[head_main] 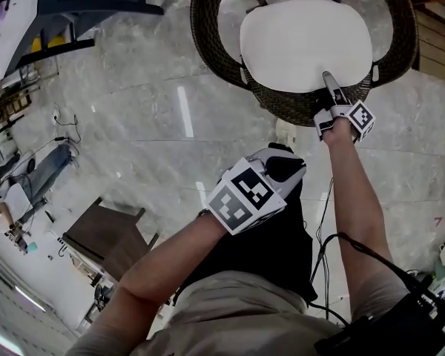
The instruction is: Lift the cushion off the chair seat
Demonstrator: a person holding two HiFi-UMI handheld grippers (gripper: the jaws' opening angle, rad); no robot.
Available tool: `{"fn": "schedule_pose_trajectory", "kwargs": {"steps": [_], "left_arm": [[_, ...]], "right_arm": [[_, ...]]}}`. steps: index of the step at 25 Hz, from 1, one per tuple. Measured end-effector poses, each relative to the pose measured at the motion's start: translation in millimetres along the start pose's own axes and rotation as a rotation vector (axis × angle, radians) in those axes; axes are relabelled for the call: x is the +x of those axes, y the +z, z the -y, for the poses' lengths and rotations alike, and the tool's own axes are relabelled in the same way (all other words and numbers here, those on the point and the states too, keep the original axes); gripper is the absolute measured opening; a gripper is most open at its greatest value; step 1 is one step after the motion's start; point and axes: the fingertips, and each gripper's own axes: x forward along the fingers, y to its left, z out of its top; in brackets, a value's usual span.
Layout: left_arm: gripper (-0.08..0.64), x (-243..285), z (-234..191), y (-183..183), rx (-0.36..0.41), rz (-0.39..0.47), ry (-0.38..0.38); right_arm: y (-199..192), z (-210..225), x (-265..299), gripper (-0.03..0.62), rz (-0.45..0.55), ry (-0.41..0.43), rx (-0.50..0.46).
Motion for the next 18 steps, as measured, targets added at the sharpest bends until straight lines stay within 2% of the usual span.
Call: {"fn": "schedule_pose_trajectory", "kwargs": {"steps": [4,7,18], "left_arm": [[0.009,0,-6,-1,-0.016,0.007,0.003],[0.009,0,-11,-1,-0.028,0.013,0.007],[0.009,-3,-17,0,-0.044,0.026,0.017]], "right_arm": [[4,0,13,0.211,-0.008,-0.031,-0.04],[9,-2,25,0.191,-0.011,-0.037,-0.05],[12,-7,37,0.154,-0.021,-0.059,-0.052]]}}
